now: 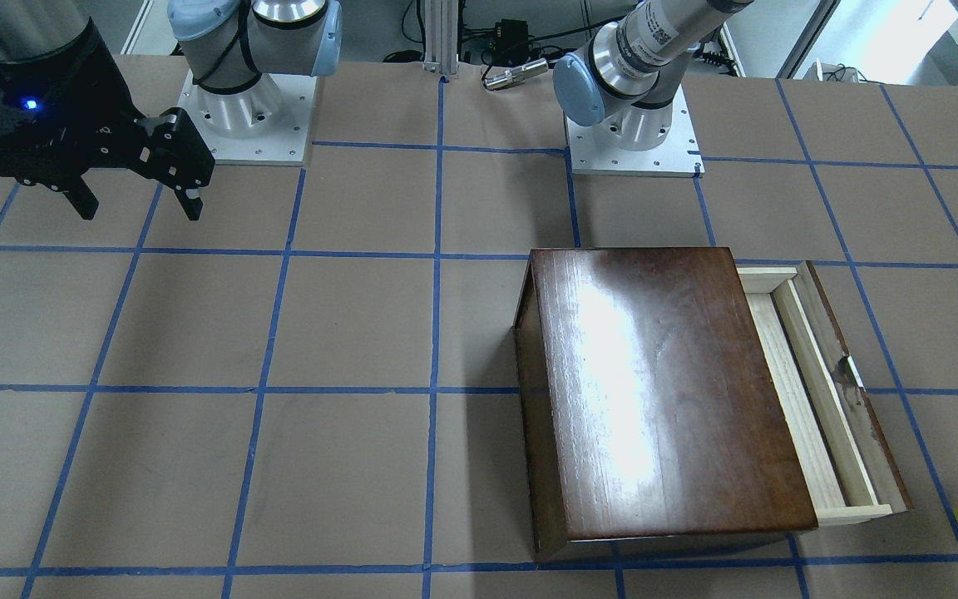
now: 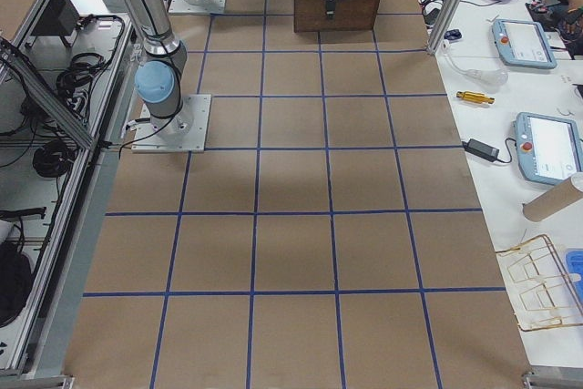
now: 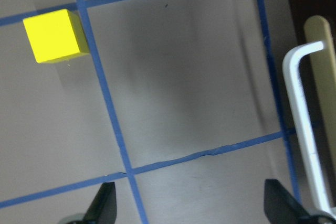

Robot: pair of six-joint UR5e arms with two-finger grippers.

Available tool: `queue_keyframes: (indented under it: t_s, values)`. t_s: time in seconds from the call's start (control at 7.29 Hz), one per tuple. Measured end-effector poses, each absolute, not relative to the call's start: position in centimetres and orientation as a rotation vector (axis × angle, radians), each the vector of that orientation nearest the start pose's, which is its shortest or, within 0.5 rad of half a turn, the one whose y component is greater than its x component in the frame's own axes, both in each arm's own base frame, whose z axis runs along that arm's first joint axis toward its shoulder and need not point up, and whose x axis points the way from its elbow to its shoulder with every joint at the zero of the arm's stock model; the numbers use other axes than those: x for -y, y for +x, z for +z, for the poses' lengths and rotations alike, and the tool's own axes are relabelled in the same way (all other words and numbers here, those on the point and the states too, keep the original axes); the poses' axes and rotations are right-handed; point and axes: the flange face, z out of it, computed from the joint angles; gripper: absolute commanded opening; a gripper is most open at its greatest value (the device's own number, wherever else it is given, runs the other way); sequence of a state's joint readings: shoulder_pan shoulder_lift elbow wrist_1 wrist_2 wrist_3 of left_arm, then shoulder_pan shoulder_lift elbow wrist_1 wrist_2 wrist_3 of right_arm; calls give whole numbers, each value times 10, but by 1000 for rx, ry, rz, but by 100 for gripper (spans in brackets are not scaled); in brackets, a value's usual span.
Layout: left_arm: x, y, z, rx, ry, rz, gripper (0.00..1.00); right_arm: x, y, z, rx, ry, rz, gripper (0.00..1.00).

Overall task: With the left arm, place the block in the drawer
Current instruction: 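Lower the left gripper over the yellow cube and close on it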

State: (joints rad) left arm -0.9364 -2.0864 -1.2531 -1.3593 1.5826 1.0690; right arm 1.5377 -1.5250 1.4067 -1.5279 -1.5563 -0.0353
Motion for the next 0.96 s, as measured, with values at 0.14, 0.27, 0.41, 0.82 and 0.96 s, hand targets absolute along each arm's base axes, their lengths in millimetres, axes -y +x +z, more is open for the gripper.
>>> queue_keyframes:
  t_s: [0.14, 0.27, 0.41, 0.82, 0.96]
  values:
    - [646, 314, 350, -2983, 838, 4, 100, 520, 118, 541, -3127, -5, -118, 100]
    - [655, 323, 343, -2916, 998, 23, 100, 520, 118, 542, -3128, -5, -119, 100]
    - [666, 332, 334, -2848, 1173, 41, 100, 520, 118, 542, -3128, -6, -119, 100]
    - [692, 352, 302, -2643, 1636, 78, 98, 520, 118, 541, -3128, -6, -118, 100]
    - [702, 359, 288, -2578, 1747, 79, 98, 520, 118, 541, -3128, -5, -118, 100]
